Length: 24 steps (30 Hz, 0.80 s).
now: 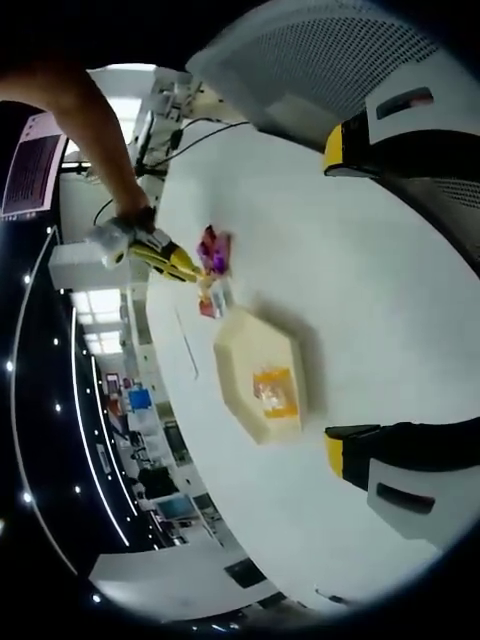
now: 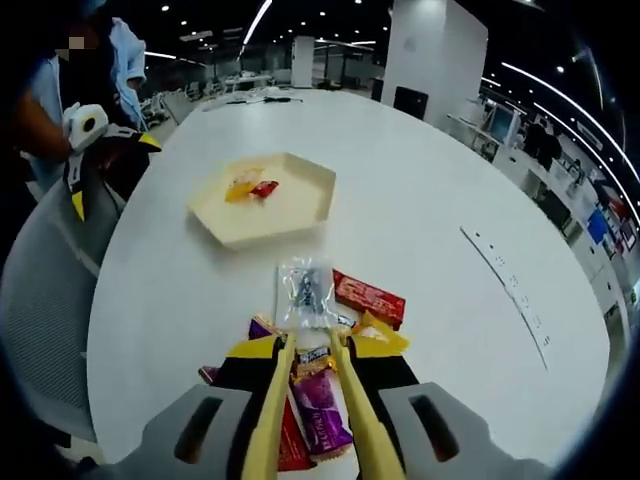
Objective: Place the target food into the container with the food tongs after gripping and lifting it, then release it inside without dropping or visibly crushing the food.
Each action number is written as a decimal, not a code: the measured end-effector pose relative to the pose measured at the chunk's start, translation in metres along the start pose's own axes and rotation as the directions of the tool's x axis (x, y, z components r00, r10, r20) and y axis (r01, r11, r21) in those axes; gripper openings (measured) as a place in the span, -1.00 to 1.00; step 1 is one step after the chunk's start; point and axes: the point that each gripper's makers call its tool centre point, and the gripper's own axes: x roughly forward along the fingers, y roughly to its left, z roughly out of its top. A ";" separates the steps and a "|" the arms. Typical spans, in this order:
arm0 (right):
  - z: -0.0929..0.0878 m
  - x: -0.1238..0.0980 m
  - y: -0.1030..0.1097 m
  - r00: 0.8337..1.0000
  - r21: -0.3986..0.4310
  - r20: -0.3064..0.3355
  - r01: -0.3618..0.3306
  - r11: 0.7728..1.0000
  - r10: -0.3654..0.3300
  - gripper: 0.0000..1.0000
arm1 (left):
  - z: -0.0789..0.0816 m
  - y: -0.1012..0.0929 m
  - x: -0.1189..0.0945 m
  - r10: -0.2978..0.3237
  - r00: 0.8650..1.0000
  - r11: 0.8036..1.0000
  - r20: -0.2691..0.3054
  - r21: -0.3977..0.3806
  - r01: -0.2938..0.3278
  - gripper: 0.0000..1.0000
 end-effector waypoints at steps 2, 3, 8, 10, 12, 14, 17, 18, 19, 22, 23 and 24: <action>-0.003 0.002 0.000 1.000 -0.002 -0.009 -0.002 1.000 0.002 -0.50 | 0.000 0.000 0.000 -0.001 1.000 1.000 0.001 -0.002 0.001 0.99; -0.004 0.003 -0.001 1.000 -0.002 -0.014 -0.006 1.000 0.006 -0.50 | 0.000 0.000 0.000 0.000 1.000 1.000 0.000 -0.003 0.000 0.99; -0.013 0.008 0.000 0.999 -0.028 -0.047 -0.020 0.999 0.019 -0.50 | 0.000 0.001 0.000 -0.001 1.000 1.000 0.000 -0.008 0.001 0.99; -0.014 0.010 0.000 0.998 -0.034 -0.057 -0.023 0.999 0.021 -0.50 | 0.000 0.001 0.000 -0.001 1.000 1.000 -0.001 -0.010 0.001 0.99; -0.014 0.013 0.001 0.998 -0.040 -0.065 -0.030 0.999 0.027 -0.50 | -0.001 0.001 0.000 0.000 1.000 1.000 -0.002 -0.011 0.000 0.99; -0.016 0.017 0.002 0.996 -0.044 -0.080 -0.036 0.998 0.032 -0.49 | -0.001 0.000 0.000 -0.001 1.000 1.000 -0.002 -0.012 0.001 0.99; -0.018 0.019 0.000 0.995 -0.036 -0.094 -0.027 0.999 0.024 -0.47 | -0.002 0.000 0.000 -0.005 1.000 1.000 -0.007 -0.012 0.004 0.99; -0.018 0.020 -0.001 0.995 -0.036 -0.098 -0.027 0.999 0.024 -0.46 | -0.002 -0.001 0.000 -0.004 1.000 1.000 -0.007 -0.012 0.004 0.99; -0.019 0.022 -0.001 0.994 -0.042 -0.108 -0.026 0.999 0.022 -0.46 | -0.002 -0.001 0.000 -0.003 1.000 1.000 -0.006 -0.013 0.003 0.99; -0.020 0.026 0.003 0.992 -0.028 -0.119 -0.039 0.999 0.036 -0.48 | -0.002 0.000 0.000 -0.004 1.000 1.000 -0.007 -0.015 0.004 0.99; -0.023 0.024 -0.001 0.990 -0.003 -0.138 -0.022 1.000 0.022 -0.49 | -0.002 0.000 0.000 -0.004 1.000 1.000 -0.008 -0.015 0.003 0.99; -0.022 0.024 -0.001 0.990 -0.011 -0.137 -0.019 1.000 0.017 -0.52 | -0.002 0.000 0.000 -0.004 1.000 1.000 -0.007 -0.016 0.004 0.99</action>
